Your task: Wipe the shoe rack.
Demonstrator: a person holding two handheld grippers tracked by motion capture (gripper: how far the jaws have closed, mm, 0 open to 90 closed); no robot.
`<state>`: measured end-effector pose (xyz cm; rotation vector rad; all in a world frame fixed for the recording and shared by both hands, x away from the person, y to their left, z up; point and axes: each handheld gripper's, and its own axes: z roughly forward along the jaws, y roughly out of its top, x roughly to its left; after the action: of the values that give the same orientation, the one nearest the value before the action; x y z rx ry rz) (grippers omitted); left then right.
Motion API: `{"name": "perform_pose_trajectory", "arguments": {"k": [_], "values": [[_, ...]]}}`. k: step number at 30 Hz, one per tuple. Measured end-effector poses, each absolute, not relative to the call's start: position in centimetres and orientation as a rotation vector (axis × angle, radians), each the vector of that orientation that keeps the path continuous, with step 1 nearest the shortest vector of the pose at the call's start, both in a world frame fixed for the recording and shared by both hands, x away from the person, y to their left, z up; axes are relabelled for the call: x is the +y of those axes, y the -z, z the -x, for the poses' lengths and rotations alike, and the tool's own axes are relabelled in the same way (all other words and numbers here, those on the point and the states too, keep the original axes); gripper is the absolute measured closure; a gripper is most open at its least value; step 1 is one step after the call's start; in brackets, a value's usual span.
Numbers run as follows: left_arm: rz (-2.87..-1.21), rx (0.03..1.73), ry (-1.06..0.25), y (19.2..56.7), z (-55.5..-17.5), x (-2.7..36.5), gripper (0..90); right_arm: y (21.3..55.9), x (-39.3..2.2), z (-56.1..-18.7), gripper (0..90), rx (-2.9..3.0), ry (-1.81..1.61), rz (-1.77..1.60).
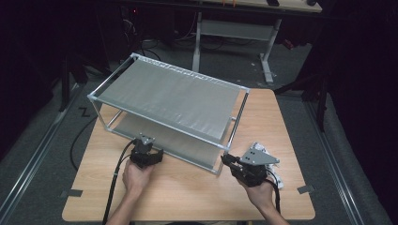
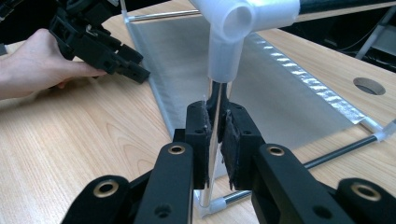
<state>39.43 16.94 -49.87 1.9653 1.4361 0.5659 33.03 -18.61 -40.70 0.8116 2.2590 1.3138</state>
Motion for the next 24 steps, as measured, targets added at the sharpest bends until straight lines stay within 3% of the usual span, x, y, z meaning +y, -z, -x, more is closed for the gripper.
{"name": "perform_pose_trajectory", "arguments": {"k": [14,21,24], "values": [[-1.954,1.440,-0.545,49.8,-39.4,16.9,39.2,40.8,-18.0,-32.5,78.2,2.282,-1.335,-0.782],[-1.921,1.372,-0.573,48.3,-38.1,16.2,36.9,40.5,-18.6,-32.3,54.3,2.258,-1.353,-0.802],[-1.929,1.362,-0.572,48.0,-38.1,15.9,34.5,40.3,-19.2,-32.1,50.9,2.234,-1.359,-0.808]]}}
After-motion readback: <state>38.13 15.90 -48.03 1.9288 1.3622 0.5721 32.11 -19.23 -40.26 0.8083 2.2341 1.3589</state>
